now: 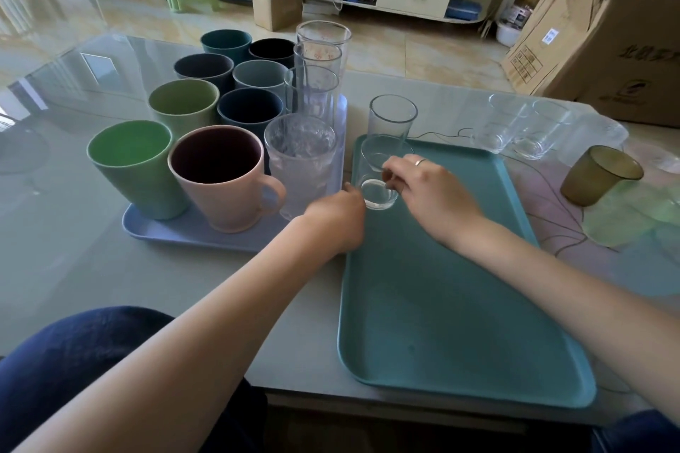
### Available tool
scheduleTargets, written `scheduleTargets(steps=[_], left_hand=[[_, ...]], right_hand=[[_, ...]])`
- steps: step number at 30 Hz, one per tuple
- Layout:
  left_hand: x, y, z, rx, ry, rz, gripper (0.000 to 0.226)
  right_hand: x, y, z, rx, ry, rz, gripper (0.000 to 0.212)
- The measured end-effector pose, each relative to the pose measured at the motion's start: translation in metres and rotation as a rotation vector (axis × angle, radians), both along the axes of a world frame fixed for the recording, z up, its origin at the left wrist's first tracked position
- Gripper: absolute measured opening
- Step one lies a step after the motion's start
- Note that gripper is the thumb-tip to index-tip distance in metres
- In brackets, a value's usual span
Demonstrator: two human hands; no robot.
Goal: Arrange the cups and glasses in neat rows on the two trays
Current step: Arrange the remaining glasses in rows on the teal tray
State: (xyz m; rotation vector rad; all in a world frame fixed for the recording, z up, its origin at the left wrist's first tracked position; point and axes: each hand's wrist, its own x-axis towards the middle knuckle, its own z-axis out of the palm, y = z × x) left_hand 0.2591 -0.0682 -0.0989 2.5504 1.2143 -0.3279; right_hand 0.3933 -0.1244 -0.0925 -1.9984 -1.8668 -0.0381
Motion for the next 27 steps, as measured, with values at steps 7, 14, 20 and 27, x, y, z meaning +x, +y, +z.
scheduleTargets(steps=[7,14,20,27], left_hand=[[0.001,0.0,-0.003,0.024,-0.006,0.002,0.062],[0.001,0.0,-0.002,0.028,-0.005,0.009,0.063],[0.003,-0.004,-0.006,0.117,0.044,-0.016,0.063],[0.005,-0.004,-0.011,0.194,0.071,-0.041,0.064]], right_hand=[[0.007,-0.006,0.001,-0.053,0.032,0.026,0.02],[0.027,-0.014,0.019,0.242,0.031,-0.004,0.027],[0.136,0.019,0.035,0.043,-0.063,-0.526,0.038],[0.19,0.062,0.006,-0.183,-0.011,-0.58,0.022]])
